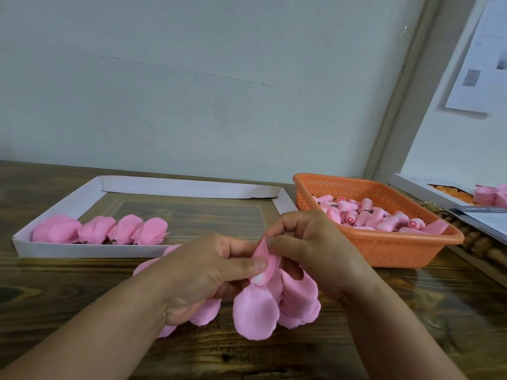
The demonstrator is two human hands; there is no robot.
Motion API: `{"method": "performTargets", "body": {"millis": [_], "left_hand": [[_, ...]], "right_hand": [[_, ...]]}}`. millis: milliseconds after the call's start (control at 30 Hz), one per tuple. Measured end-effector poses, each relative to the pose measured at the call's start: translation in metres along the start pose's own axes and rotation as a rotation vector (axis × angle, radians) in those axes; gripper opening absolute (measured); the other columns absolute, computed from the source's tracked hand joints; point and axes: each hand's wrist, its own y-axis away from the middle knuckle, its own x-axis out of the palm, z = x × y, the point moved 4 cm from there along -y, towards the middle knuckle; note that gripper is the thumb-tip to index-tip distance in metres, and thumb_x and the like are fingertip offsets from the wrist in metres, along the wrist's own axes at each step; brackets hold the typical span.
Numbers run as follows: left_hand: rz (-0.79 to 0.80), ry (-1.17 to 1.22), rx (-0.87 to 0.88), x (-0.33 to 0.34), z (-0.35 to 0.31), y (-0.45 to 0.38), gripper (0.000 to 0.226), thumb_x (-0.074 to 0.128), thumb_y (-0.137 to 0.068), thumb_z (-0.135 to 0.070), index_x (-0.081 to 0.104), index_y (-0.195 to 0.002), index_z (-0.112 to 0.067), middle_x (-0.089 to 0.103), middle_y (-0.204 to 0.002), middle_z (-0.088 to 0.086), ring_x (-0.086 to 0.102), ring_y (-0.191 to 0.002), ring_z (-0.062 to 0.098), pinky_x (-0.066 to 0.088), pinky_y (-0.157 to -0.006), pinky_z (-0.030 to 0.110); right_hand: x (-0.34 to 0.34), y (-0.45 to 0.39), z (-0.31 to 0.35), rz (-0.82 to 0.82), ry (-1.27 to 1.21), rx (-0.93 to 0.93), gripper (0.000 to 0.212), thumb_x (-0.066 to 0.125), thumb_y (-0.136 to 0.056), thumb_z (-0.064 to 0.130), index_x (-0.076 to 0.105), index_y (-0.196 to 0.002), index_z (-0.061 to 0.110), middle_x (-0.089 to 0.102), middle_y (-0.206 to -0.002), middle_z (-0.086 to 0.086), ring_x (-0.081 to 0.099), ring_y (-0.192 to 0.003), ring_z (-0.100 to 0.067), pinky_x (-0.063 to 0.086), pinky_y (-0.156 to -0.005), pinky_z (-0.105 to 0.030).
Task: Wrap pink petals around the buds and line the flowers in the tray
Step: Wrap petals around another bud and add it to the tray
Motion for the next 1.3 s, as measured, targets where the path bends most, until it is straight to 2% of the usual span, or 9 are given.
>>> {"method": "performTargets", "body": {"millis": [133, 233, 400, 600, 833, 967, 1067, 1167, 1300], "left_hand": [[-0.066, -0.043, 0.009, -0.002, -0.001, 0.0, 0.03, 0.067, -0.076, -0.019, 0.074, -0.103, -0.009, 0.072, -0.102, 0.018, 0.061, -0.082, 0.021, 0.05, -0.071, 0.026], [-0.1, -0.065, 0.013, 0.0, -0.001, 0.0, 0.028, 0.068, -0.076, -0.018, 0.074, -0.102, -0.01, 0.072, -0.103, 0.019, 0.064, -0.086, 0.025, 0.049, -0.075, 0.03], [-0.113, -0.036, -0.022, 0.0, 0.002, -0.001, 0.02, 0.063, -0.087, -0.011, 0.072, -0.104, -0.007, 0.071, -0.077, 0.009, 0.062, -0.06, 0.012, 0.048, -0.051, 0.018], [-0.108, 0.123, -0.073, 0.004, 0.005, -0.003, 0.027, 0.066, -0.077, -0.014, 0.071, -0.099, 0.0, 0.068, -0.072, 0.012, 0.062, -0.054, 0.013, 0.05, -0.047, 0.018], [-0.167, 0.272, -0.09, 0.003, 0.002, -0.004, 0.029, 0.039, -0.1, -0.012, 0.064, -0.102, 0.002, 0.07, -0.076, 0.021, 0.068, -0.057, 0.022, 0.055, -0.049, 0.022], [-0.148, 0.222, -0.068, 0.004, 0.002, -0.004, 0.024, 0.044, -0.095, -0.001, 0.06, -0.11, 0.006, 0.069, -0.075, 0.019, 0.067, -0.055, 0.02, 0.054, -0.048, 0.021], [-0.098, 0.231, -0.047, 0.004, 0.001, -0.003, 0.026, 0.05, -0.092, -0.001, 0.059, -0.115, 0.006, 0.07, -0.083, 0.02, 0.068, -0.063, 0.021, 0.057, -0.055, 0.022], [0.0, 0.18, -0.019, 0.005, 0.0, -0.001, 0.044, 0.065, -0.075, 0.007, 0.058, -0.118, 0.002, 0.07, -0.104, 0.022, 0.07, -0.09, 0.028, 0.059, -0.073, 0.027], [0.019, 0.072, 0.034, 0.008, 0.003, -0.002, 0.059, 0.056, -0.061, 0.009, 0.055, -0.118, -0.007, 0.07, -0.108, 0.019, 0.068, -0.093, 0.025, 0.056, -0.077, 0.03]], "right_hand": [[0.0, 0.002, 0.003, 0.026, 0.043, -0.028, 0.012, 0.063, -0.083, 0.005, 0.065, -0.077, -0.004, 0.06, -0.057, -0.02, 0.047, -0.043, -0.018, 0.038, -0.042, -0.024], [0.0, 0.001, 0.0, -0.005, 0.067, -0.004, 0.008, 0.063, -0.082, 0.001, 0.065, -0.075, -0.004, 0.056, -0.044, -0.004, 0.045, -0.036, -0.012, 0.036, -0.039, -0.021], [0.0, 0.0, -0.001, 0.007, 0.101, 0.003, 0.01, 0.063, -0.082, -0.002, 0.066, -0.072, -0.002, 0.055, -0.041, 0.001, 0.046, -0.034, -0.009, 0.038, -0.038, -0.02], [-0.001, 0.0, 0.0, 0.013, 0.087, 0.033, 0.011, 0.062, -0.081, -0.003, 0.066, -0.071, -0.003, 0.056, -0.044, -0.005, 0.045, -0.034, -0.012, 0.037, -0.037, -0.019], [-0.006, -0.001, -0.004, -0.053, 0.048, 0.056, 0.022, 0.062, -0.079, -0.005, 0.064, -0.061, 0.007, 0.051, -0.041, -0.006, 0.041, -0.03, -0.012, 0.033, -0.035, -0.017], [-0.004, -0.001, -0.004, -0.036, 0.033, 0.051, 0.023, 0.062, -0.079, -0.005, 0.064, -0.061, 0.008, 0.052, -0.04, -0.004, 0.041, -0.03, -0.012, 0.033, -0.036, -0.016], [-0.008, -0.001, -0.003, -0.053, 0.034, 0.045, 0.028, 0.062, -0.079, -0.005, 0.064, -0.058, 0.013, 0.054, -0.042, -0.005, 0.042, -0.031, -0.014, 0.034, -0.036, -0.017], [-0.011, -0.001, -0.002, -0.076, 0.031, 0.045, 0.03, 0.062, -0.079, -0.005, 0.064, -0.056, 0.014, 0.055, -0.042, -0.006, 0.042, -0.032, -0.015, 0.034, -0.037, -0.019], [-0.013, 0.0, -0.002, -0.09, 0.046, 0.041, 0.021, 0.061, -0.08, -0.005, 0.064, -0.063, 0.008, 0.054, -0.041, -0.003, 0.042, -0.033, -0.014, 0.034, -0.037, -0.018]]}}
